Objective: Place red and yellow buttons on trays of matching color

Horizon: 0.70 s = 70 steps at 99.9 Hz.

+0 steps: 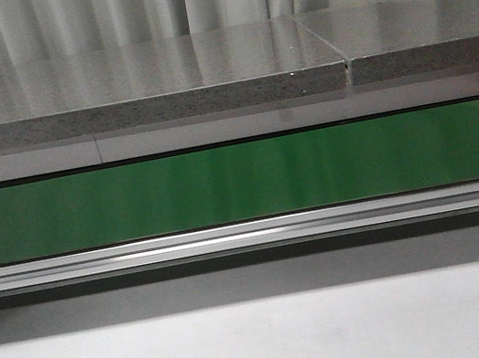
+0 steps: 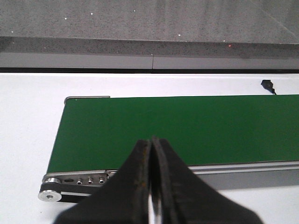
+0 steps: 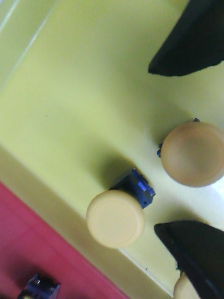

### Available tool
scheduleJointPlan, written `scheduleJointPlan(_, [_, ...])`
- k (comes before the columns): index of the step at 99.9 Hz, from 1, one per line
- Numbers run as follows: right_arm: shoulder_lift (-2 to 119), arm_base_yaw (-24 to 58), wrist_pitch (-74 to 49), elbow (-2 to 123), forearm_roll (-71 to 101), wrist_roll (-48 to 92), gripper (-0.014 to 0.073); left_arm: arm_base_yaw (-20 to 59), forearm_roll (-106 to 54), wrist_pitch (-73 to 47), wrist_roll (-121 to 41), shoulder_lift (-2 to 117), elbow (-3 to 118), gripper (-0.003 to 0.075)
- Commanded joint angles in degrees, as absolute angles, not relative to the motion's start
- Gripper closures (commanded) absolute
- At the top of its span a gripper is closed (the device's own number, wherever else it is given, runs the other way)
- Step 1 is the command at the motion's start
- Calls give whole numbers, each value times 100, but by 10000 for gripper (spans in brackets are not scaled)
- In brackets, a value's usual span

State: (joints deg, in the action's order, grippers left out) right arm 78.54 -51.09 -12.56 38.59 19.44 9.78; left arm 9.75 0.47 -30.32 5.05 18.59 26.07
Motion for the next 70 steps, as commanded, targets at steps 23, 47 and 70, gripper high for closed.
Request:
scheduleJointPlan(23, [6531, -4266, -886, 4016, 2012, 1052, -32, 1028, 0, -2613, 507, 1904, 2769, 739])
scheduleJointPlan(47, [5436, -2975, -864, 4016, 2012, 1223, -32, 1028, 0, -2613, 507, 1904, 2769, 739])
scheduleJointPlan(70, [4504, -1736, -1110, 3996, 2012, 1843, -32, 1028, 0, -2613, 507, 1904, 2769, 739])
